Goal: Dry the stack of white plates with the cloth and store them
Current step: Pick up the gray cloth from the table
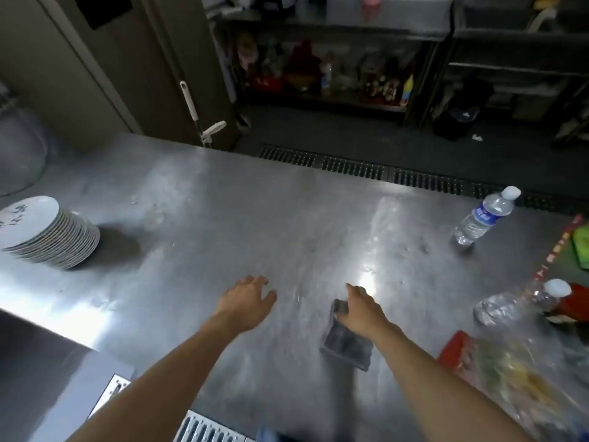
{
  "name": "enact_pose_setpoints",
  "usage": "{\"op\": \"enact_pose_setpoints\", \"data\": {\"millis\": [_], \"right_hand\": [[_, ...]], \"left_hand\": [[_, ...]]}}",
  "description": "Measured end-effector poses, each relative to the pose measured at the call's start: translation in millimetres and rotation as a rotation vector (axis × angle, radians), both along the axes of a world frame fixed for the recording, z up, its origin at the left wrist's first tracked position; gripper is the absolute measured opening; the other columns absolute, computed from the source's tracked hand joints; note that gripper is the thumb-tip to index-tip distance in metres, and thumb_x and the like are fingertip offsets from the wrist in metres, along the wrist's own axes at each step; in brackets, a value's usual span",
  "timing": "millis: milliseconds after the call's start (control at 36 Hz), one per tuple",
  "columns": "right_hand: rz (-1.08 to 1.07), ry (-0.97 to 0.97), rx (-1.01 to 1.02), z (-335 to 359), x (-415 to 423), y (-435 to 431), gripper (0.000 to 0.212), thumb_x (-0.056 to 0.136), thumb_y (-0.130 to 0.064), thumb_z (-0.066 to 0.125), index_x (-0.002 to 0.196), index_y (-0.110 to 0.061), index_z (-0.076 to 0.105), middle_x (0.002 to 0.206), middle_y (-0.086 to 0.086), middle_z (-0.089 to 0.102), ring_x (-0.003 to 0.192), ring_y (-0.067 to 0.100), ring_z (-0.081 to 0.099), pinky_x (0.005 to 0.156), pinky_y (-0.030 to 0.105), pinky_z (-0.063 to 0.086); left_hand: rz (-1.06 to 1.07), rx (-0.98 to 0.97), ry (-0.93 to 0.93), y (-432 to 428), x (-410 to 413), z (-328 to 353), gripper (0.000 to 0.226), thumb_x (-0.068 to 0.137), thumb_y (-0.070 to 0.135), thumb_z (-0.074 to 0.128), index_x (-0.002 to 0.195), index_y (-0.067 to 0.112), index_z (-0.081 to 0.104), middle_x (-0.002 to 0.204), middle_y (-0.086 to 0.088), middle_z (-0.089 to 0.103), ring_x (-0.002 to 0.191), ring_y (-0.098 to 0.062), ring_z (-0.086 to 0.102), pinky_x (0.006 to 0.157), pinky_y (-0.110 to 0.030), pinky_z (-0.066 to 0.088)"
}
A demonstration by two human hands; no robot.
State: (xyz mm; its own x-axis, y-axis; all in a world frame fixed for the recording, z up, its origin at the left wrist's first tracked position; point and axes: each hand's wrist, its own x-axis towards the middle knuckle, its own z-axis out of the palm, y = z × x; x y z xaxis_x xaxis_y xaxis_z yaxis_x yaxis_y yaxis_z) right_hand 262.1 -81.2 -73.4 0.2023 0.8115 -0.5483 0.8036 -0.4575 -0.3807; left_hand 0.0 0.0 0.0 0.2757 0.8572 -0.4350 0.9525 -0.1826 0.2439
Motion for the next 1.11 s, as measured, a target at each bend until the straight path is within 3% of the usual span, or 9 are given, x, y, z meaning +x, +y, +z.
{"op": "enact_pose_setpoints", "data": {"millis": [83,167,306,389,500,639,806,972,1111], "right_hand": [[0.119,-0.173,-0.098,-19.0,-0.7,-7.3,0.093,0.09,-0.047,0.064,0.158,-0.013,0.011,0.16,0.013,0.026,0.142,0.036,0.034,0.117,0.043,0.029],[0.181,-0.27,-0.142,-33.6,-5.6,-18.0,0.094,0.087,-0.045,0.065,0.157,-0.011,0.013,0.155,0.012,0.03,0.137,0.035,0.039,0.117,0.041,0.025],[0.182,-0.336,-0.139,-40.8,-16.0,-17.9,0.049,0.083,-0.035,0.064,0.127,-0.02,0.048,0.124,0.002,0.059,0.119,0.026,0.055,0.1,0.037,0.036],[0.11,-0.189,-0.145,-41.8,-23.1,-10.8,0.033,0.09,-0.045,0.059,0.111,-0.02,0.057,0.11,0.0,0.067,0.106,0.025,0.064,0.087,0.036,0.045],[-0.026,0.018,-0.079,-35.7,-39.5,-1.2,0.036,0.089,-0.054,0.063,0.093,-0.018,0.068,0.095,0.003,0.072,0.095,0.026,0.068,0.08,0.034,0.056],[-0.101,0.249,-0.07,-21.3,-86.8,28.6,0.026,0.092,-0.038,0.067,0.107,-0.017,0.065,0.104,0.007,0.07,0.099,0.026,0.068,0.082,0.032,0.055],[-0.182,0.467,0.023,9.2,-194.2,76.9,0.037,0.096,-0.027,0.066,0.129,-0.011,0.059,0.121,0.01,0.066,0.114,0.029,0.063,0.096,0.037,0.051],[-0.298,0.742,0.13,44.5,-333.6,115.3,0.027,0.097,-0.031,0.067,0.115,-0.011,0.065,0.111,0.01,0.072,0.104,0.026,0.069,0.091,0.044,0.057],[-0.347,0.858,0.18,60.7,-443.4,145.3,0.023,0.096,-0.031,0.068,0.097,-0.008,0.069,0.097,0.011,0.074,0.083,0.024,0.072,0.065,0.035,0.055]], "left_hand": [[0.041,-0.057,0.053,-12.4,-12.7,-10.5,0.055,0.101,0.059,0.04,0.146,0.028,0.048,0.145,-0.004,0.054,0.132,-0.027,0.053,0.111,-0.044,0.04],[0.088,-0.091,0.063,-27.4,-26.8,-17.8,0.053,0.101,0.058,0.041,0.146,0.029,0.048,0.147,-0.003,0.053,0.135,-0.027,0.05,0.112,-0.043,0.038],[0.138,-0.11,0.088,-46.3,-47.6,-23.1,0.05,0.102,0.056,0.043,0.144,0.029,0.051,0.145,-0.003,0.055,0.133,-0.026,0.052,0.11,-0.04,0.041],[0.183,-0.122,0.095,-52.6,-62.7,-25.9,0.05,0.102,0.055,0.043,0.144,0.029,0.051,0.144,-0.003,0.055,0.133,-0.026,0.052,0.109,-0.039,0.043],[0.217,-0.119,0.082,-55.3,-88.7,-25.3,0.049,0.102,0.055,0.043,0.143,0.028,0.052,0.143,-0.003,0.055,0.131,-0.026,0.053,0.107,-0.04,0.044],[0.262,-0.086,0.027,-47.7,-133.7,-19.6,0.049,0.103,0.054,0.043,0.142,0.027,0.053,0.143,-0.004,0.056,0.129,-0.025,0.055,0.106,-0.04,0.045],[0.305,-0.039,-0.058,-31.8,-216.0,-10.7,0.049,0.104,0.052,0.043,0.142,0.023,0.054,0.14,-0.007,0.058,0.126,-0.027,0.057,0.104,-0.039,0.047],[0.342,-0.012,-0.117,-23.4,-326.9,-2.6,0.045,0.103,0.049,0.046,0.139,0.024,0.057,0.135,-0.007,0.061,0.121,-0.028,0.061,0.101,-0.038,0.049],[0.427,-0.009,-0.177,-31.9,-423.6,-4.2,0.041,0.101,0.043,0.049,0.136,0.024,0.059,0.135,-0.001,0.064,0.121,-0.023,0.062,0.101,-0.039,0.05]]}}
